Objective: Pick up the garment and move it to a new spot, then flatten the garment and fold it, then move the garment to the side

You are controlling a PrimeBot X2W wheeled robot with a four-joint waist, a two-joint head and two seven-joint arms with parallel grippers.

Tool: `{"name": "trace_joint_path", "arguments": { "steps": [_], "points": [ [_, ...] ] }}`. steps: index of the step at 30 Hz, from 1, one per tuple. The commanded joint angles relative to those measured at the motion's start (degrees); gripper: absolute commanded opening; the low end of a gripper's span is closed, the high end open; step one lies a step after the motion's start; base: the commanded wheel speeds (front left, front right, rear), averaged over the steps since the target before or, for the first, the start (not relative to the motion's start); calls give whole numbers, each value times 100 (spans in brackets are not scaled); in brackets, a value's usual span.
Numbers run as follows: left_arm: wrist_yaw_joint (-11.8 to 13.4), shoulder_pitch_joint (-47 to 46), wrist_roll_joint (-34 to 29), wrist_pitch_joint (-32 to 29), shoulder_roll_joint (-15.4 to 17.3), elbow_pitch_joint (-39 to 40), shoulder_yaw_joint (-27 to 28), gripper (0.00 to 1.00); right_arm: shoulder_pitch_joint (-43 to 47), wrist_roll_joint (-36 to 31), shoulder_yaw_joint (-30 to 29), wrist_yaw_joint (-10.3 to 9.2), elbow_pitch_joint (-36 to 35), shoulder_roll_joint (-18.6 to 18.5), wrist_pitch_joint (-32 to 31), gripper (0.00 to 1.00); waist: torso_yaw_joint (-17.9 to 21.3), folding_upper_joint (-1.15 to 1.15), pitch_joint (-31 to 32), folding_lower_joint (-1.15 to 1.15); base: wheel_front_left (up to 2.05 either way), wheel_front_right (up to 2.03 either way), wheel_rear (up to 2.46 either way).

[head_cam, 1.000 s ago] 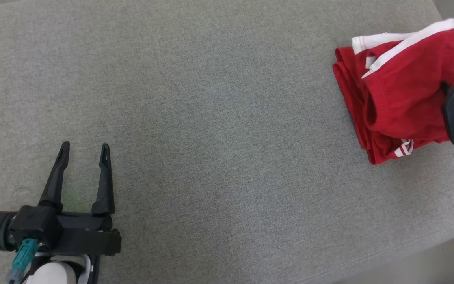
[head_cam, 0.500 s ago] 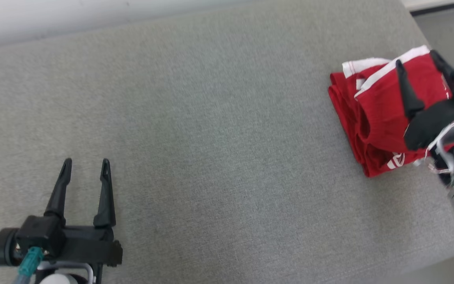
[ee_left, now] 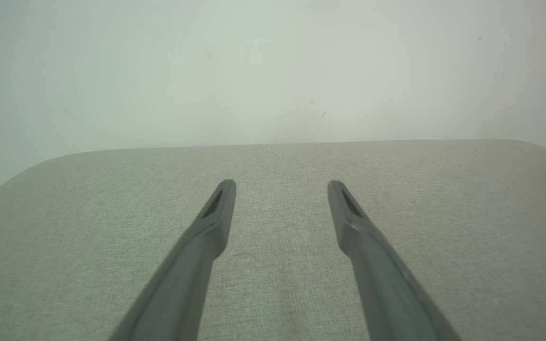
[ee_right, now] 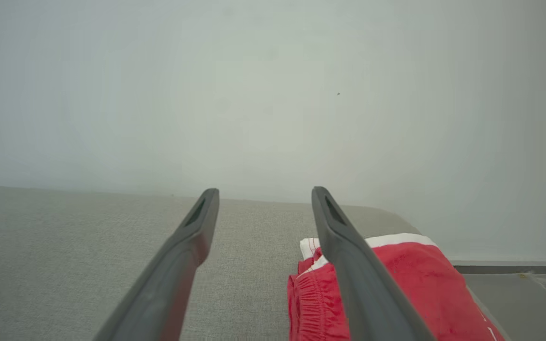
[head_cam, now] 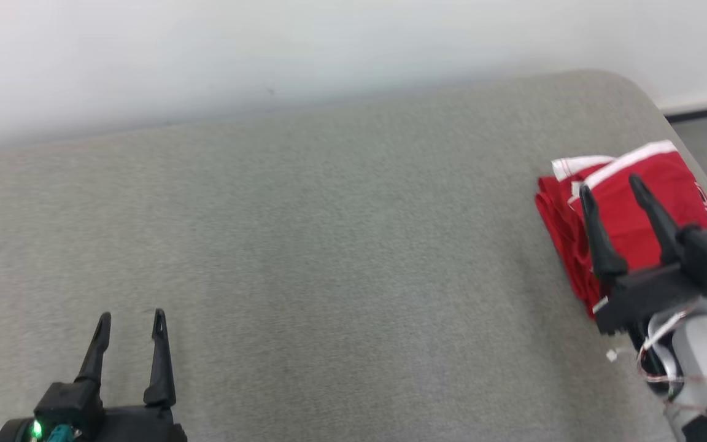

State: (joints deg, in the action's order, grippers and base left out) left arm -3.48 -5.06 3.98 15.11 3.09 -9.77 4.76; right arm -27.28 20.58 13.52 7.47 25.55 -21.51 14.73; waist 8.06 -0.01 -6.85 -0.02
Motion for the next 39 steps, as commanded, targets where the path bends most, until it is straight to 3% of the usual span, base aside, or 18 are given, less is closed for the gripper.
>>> {"name": "trace_joint_path", "arguments": {
  "steps": [1,14,23,39],
  "points": [
    [40,133,52,0,0,-59,42,100,259,-41,-101,0,-75,110,32,100,-390,1,382,2,0,0,0],
    [181,766,285,1,-20,-126,28,100,1550,-354,-649,0,-381,772,49,100,-854,1,839,2,0,0,0],
    [281,1034,424,1,-21,32,-43,100,1794,-508,-737,0,-360,1082,48,100,-829,1,933,2,0,0,0],
    [282,1021,380,1,-20,130,-144,100,1925,-494,-717,0,-323,1278,49,100,-653,1,917,2,0,0,0]
  ]
}}
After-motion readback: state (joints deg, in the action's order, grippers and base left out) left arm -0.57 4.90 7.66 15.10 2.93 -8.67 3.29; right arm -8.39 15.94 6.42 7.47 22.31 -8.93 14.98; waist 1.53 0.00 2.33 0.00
